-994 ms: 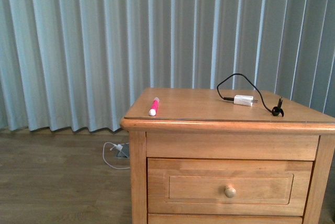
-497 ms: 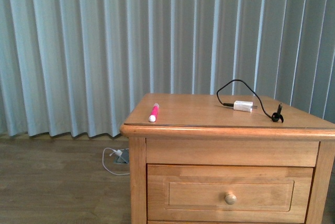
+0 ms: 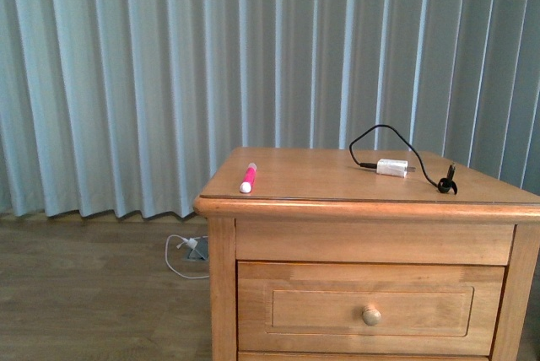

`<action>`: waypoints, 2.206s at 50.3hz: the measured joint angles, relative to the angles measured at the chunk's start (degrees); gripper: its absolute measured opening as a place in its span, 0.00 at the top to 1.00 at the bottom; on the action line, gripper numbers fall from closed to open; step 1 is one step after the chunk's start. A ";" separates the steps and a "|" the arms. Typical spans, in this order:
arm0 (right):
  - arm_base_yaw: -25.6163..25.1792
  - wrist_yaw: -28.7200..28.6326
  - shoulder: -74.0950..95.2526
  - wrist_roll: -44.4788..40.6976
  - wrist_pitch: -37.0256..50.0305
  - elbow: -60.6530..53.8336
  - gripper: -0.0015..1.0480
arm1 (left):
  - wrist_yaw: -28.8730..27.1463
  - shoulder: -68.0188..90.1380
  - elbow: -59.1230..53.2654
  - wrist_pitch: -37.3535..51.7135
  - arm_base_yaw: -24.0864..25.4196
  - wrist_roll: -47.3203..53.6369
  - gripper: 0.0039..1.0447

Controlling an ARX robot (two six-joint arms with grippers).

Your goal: Place pink marker in drawer with both arms

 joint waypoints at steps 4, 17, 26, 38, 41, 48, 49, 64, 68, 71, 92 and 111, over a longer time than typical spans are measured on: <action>0.00 0.00 0.00 0.00 0.00 0.00 0.08 | 0.00 0.00 0.00 0.00 0.00 0.00 0.05; 1.49 -0.17 8.33 1.99 -10.86 3.13 0.08 | 0.00 0.00 0.00 0.00 0.00 0.00 0.05; 8.61 2.49 22.03 3.45 -2.86 6.47 0.08 | 0.02 0.00 0.00 0.00 0.00 0.00 0.05; 13.57 4.11 54.49 4.83 19.52 14.86 0.08 | 0.02 0.00 0.00 0.00 0.00 0.00 0.05; 14.23 4.44 62.95 4.92 23.58 17.49 0.08 | 0.00 0.00 0.00 0.00 0.00 0.00 0.05; 15.21 5.57 77.77 4.85 29.68 23.85 0.08 | 0.02 0.00 0.00 0.00 0.00 0.02 0.05; 15.39 5.79 79.80 4.76 30.38 25.00 0.08 | 0.02 0.00 0.00 0.00 0.00 0.00 0.05; 17.94 10.49 103.54 4.24 37.29 42.05 0.08 | 0.02 0.00 0.00 0.00 0.00 0.00 0.05; 18.14 11.72 108.19 4.28 38.16 46.12 0.08 | 0.00 0.00 0.00 0.00 0.00 0.00 0.05; 18.16 12.31 111.97 4.31 38.51 49.48 0.08 | 0.00 0.00 0.00 0.00 0.00 0.00 0.05; 16.96 14.49 129.74 3.50 38.21 67.34 0.08 | 0.02 0.00 0.00 0.00 0.00 0.02 0.05; 14.40 14.91 135.93 2.89 37.09 74.66 0.08 | 0.00 0.00 0.00 0.00 0.00 0.02 0.05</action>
